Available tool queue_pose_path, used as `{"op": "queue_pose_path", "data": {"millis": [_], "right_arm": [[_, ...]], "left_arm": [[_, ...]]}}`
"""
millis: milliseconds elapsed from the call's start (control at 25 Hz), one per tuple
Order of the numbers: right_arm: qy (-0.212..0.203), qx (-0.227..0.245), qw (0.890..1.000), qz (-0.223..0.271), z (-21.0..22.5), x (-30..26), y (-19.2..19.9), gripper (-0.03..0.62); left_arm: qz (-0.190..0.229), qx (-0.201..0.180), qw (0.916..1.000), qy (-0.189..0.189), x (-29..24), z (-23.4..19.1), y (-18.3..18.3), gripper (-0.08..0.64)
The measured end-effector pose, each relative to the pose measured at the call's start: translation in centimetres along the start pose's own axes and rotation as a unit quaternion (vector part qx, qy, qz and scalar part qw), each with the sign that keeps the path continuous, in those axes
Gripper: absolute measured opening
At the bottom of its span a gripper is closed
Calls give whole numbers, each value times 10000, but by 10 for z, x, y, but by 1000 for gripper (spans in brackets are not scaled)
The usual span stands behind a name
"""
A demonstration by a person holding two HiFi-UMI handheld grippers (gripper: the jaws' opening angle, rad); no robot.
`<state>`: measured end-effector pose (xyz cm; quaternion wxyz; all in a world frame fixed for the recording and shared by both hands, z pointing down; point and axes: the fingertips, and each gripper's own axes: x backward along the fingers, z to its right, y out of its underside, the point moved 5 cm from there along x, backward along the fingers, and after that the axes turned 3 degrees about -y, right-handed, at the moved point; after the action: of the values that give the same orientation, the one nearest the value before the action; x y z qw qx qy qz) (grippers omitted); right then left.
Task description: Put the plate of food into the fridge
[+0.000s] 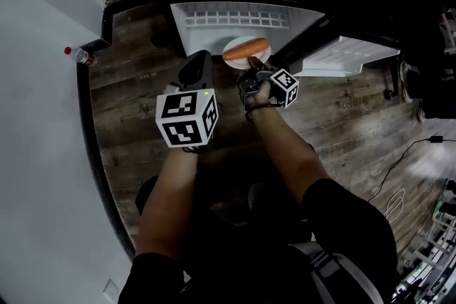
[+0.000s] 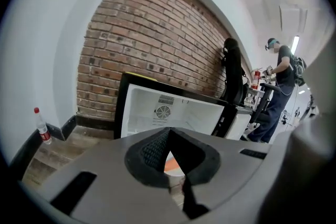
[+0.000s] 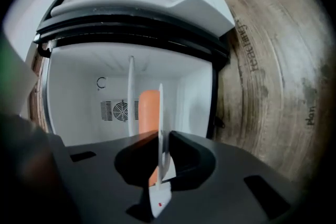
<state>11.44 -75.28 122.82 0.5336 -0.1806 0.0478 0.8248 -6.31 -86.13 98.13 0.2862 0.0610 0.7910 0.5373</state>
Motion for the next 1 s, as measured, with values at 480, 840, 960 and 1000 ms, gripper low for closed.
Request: {"op": "queue_pose_path", "data": {"millis": [480,840,960,1000], "right_arm": [[249,158,9986,437,56,-104,-28,41],[388,571,9954,664,63,-143,-53,44],[426,505,9950,750,63,-152,-54,44],[478,562,9941,795,62,-154,-54,44]], "left_arm": [[-157,-362,9983,436,-46,-31,32,-5],[-255,-220,9951,934,-77,-41,42,-5],[-405,-198,9927,1118,-80,-37,48,-6],[-441,-175,9919,1175,-82,-36,50,-5]]}}
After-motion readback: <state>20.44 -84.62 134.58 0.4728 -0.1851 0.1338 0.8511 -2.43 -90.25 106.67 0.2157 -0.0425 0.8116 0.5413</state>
